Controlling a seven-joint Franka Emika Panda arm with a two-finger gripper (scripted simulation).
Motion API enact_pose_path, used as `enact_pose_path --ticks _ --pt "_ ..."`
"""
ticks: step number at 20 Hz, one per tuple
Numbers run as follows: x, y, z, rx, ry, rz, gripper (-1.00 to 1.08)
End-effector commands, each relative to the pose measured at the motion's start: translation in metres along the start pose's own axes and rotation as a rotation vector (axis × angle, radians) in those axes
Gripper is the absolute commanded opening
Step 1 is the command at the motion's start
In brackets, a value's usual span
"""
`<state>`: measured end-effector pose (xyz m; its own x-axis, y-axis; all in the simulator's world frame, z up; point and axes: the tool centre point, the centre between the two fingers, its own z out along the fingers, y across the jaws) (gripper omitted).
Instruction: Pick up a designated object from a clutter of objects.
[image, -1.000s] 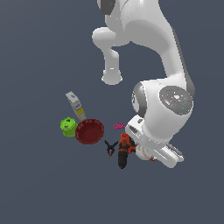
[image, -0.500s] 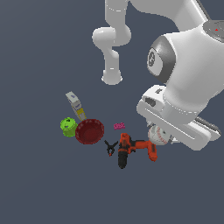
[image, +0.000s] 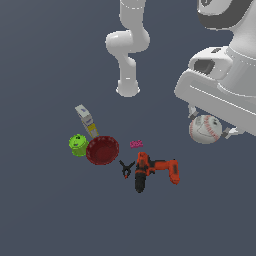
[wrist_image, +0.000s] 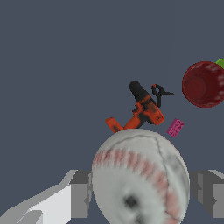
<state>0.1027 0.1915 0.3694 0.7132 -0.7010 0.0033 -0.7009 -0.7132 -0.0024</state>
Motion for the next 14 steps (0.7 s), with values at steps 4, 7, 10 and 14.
enact_pose_path --ticks 4,7,10,14 --pt "-0.012 -0.005 -0.044 -0.001 -0.002 0.0 -1.0" --pt "-0.016 -0.007 -0.06 -0.001 -0.002 0.0 -1.0" --pt "-0.018 -0.009 -0.071 -0.002 -0.003 0.0 -1.0" --pt "-0.02 -0.011 -0.079 -0.002 -0.003 -0.001 -1.0"
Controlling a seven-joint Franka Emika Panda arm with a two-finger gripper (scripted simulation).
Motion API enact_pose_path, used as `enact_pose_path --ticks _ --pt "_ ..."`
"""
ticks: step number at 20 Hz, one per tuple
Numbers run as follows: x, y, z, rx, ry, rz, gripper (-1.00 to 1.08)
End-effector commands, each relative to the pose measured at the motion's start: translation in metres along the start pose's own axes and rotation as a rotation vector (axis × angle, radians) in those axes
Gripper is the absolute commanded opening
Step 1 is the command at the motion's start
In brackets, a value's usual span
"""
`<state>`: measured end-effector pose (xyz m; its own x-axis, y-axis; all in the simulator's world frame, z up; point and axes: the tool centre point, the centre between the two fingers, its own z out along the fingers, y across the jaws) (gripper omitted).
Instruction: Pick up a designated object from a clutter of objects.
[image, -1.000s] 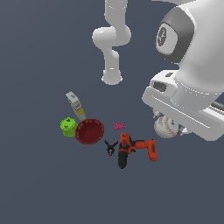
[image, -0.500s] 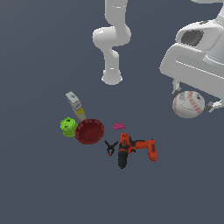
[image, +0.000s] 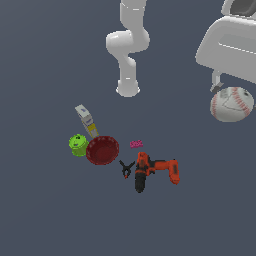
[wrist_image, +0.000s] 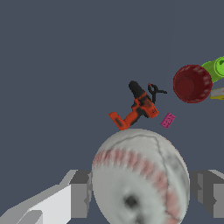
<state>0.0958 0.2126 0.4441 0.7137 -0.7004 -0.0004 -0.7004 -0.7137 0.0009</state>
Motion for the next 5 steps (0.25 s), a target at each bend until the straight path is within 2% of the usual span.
enact_pose_path --ticks 1,5 --pt "-0.0008 -0.0008 -0.0054 0.001 0.0 0.0 -1.0" --pt "-0.0012 -0.0013 -0.0074 0.001 0.0 0.0 -1.0"
